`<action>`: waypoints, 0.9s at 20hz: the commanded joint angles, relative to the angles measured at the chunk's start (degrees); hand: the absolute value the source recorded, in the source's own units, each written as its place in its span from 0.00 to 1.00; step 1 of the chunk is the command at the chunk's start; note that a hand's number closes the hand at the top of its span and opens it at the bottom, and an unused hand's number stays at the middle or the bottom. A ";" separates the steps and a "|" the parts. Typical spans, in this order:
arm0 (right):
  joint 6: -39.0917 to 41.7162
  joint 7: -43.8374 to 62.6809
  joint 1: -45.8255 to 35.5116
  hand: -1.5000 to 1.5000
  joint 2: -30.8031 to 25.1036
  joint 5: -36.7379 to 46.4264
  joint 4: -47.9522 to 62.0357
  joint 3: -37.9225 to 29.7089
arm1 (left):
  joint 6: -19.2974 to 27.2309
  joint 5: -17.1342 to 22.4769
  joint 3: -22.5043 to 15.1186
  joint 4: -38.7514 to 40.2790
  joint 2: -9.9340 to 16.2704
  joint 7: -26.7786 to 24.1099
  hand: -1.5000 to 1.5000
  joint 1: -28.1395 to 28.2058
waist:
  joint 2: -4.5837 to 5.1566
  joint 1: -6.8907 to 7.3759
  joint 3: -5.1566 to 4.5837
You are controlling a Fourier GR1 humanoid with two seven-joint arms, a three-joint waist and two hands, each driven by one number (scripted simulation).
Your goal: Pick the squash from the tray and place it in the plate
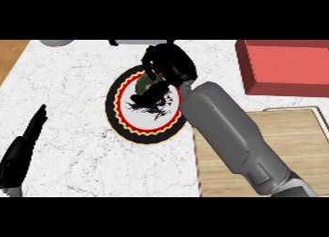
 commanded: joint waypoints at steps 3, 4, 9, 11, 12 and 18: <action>-4.78 -2.31 -2.71 1.00 0.51 -9.15 11.08 8.24 | 1.33 -2.07 -1.70 0.36 -1.97 1.20 0.50 -2.24 | 0.29 1.10 0.00; -3.82 -2.37 -2.68 1.00 0.51 -10.35 10.95 10.25 | -0.68 0.07 0.25 0.73 -0.33 -0.85 0.50 -0.92 | 0.24 1.24 -0.01; -11.61 2.83 -0.64 0.00 0.52 -19.82 14.09 10.44 | -1.31 -0.57 -0.94 0.37 -0.52 -0.28 0.50 -1.77 | 0.56 2.52 -0.01; -11.28 4.62 -4.72 0.00 0.52 -22.72 16.22 12.10 | -0.70 -1.13 -1.45 0.36 -1.33 -0.29 0.50 -1.88 | 0.64 2.91 -0.01; -13.71 3.76 -1.59 0.00 0.52 -24.35 14.51 15.61 | -0.69 -1.82 -2.11 0.20 -1.43 2.34 0.50 -4.03 | 0.60 2.69 0.01; -20.33 -5.58 -1.50 0.00 0.52 -30.83 13.78 9.35 | -0.88 -1.27 -0.46 0.32 -0.50 1.52 0.50 -3.25 | 0.36 1.39 0.07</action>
